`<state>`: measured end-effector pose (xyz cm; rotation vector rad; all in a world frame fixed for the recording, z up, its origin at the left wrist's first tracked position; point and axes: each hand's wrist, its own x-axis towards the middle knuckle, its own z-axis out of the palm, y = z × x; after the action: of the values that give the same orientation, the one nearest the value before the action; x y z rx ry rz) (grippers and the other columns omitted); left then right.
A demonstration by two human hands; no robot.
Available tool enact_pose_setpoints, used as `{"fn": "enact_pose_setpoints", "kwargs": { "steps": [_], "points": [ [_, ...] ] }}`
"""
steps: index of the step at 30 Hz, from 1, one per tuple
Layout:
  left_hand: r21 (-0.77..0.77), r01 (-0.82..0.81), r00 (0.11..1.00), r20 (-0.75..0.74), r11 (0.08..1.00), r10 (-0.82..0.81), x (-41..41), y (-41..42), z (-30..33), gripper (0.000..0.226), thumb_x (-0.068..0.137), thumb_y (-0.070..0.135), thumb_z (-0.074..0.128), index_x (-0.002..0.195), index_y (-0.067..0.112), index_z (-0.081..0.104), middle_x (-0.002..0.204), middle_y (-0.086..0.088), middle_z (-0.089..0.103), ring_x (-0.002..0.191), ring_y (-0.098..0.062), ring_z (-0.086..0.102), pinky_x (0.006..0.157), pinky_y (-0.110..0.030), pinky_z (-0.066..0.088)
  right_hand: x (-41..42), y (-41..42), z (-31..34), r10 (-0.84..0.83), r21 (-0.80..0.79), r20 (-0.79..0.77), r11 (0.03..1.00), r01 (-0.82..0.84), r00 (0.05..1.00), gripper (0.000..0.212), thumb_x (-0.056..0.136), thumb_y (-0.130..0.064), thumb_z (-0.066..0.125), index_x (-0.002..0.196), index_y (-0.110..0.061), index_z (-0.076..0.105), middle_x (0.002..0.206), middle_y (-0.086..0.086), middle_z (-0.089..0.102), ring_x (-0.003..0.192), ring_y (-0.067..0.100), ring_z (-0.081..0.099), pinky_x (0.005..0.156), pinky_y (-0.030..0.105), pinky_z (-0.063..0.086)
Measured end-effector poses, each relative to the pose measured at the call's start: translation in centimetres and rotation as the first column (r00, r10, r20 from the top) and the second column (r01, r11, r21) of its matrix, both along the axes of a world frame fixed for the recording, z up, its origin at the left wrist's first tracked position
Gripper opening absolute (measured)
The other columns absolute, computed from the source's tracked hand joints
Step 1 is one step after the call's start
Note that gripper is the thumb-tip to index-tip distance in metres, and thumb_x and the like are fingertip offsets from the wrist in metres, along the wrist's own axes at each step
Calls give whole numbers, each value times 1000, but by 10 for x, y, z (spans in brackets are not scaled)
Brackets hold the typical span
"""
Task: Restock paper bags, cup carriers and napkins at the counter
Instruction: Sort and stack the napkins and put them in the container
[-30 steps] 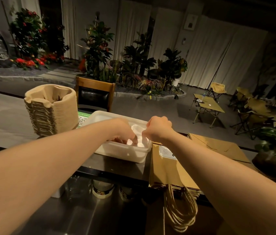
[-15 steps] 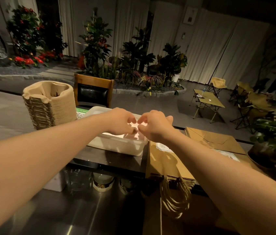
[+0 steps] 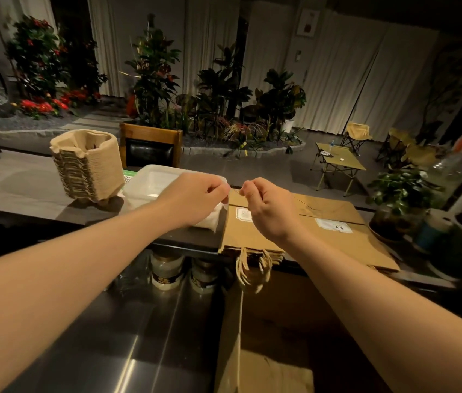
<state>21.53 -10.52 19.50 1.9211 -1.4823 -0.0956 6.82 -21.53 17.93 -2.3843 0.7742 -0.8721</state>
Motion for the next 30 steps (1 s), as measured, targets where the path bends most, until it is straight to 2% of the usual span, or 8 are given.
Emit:
{"fn": "enact_pose_setpoints", "kwargs": {
  "steps": [5, 9, 13, 16, 20, 24, 27, 30],
  "points": [
    [17, 2, 999, 35, 1000, -3, -57, 26, -15, 45, 105, 46, 43, 75, 28, 70, 71, 5, 67, 71, -13, 62, 69, -36, 49, -62, 32, -9, 57, 18, 16, 998, -57, 998, 35, 108, -39, 40, 99, -21, 69, 73, -16, 58, 72, 3, 56, 64, 26, 42],
    [-4, 14, 1000, 27, 1000, -14, -103, 50, -39, 50, 106, 47, 44, 68, 23, 67, 59, 3, 60, 62, -14, 58, 61, -32, 38, -112, 56, -30, 76, 50, 19, 996, -77, 997, 34, 107, -42, 42, 100, -23, 71, 88, -11, 69, 82, 4, 63, 72, 30, 54],
    [-21, -6, 1000, -4, 1000, 6, -149, 78, -65, 51, 105, 48, 45, 65, 23, 66, 53, 8, 57, 56, -3, 55, 60, -28, 34, -164, 83, -54, 79, 67, 40, 994, -82, 996, 29, 105, -41, 48, 96, -26, 70, 66, -11, 61, 58, 0, 54, 54, 19, 39],
    [-72, 3, 1000, -19, 997, -4, -184, 101, -88, 51, 103, 50, 47, 63, 26, 65, 54, 8, 59, 56, -4, 57, 63, -29, 38, -203, 103, -75, 87, 44, 56, 995, -89, 995, 25, 103, -39, 51, 95, -27, 71, 61, -16, 60, 57, 1, 55, 51, 14, 36],
    [-162, 12, 998, -66, 987, -23, -225, 127, -122, 49, 102, 48, 50, 60, 28, 64, 56, 9, 62, 58, -9, 60, 66, -38, 50, -247, 130, -105, 88, -3, 50, 996, -88, 995, 23, 103, -34, 55, 94, -23, 73, 61, -21, 60, 59, 0, 57, 51, 14, 37],
    [-234, 15, 993, -109, 972, -41, -262, 151, -166, 41, 101, 43, 53, 66, 28, 66, 58, 10, 60, 58, -9, 58, 60, -29, 44, -283, 156, -143, 97, -96, 20, 991, -95, 995, 29, 100, -41, 51, 90, -25, 73, 73, -16, 66, 68, 5, 62, 58, 31, 55],
    [-338, 32, 994, -85, 941, -64, -284, 165, -207, 34, 104, 39, 53, 74, 29, 67, 63, 15, 59, 68, -8, 60, 59, -21, 43, -304, 170, -179, 120, -171, 55, 979, -109, 991, 32, 99, -42, 47, 91, -24, 73, 78, -17, 65, 73, 3, 63, 60, 27, 56],
    [-420, 39, 993, -87, 906, -84, -305, 174, -258, 29, 101, 37, 51, 81, 25, 68, 74, 15, 61, 76, -11, 60, 62, -19, 45, -320, 177, -227, 163, -243, 104, 961, -134, 981, 28, 100, -38, 49, 92, -22, 71, 81, -14, 64, 74, 4, 61, 59, 26, 54]
  ]
}}
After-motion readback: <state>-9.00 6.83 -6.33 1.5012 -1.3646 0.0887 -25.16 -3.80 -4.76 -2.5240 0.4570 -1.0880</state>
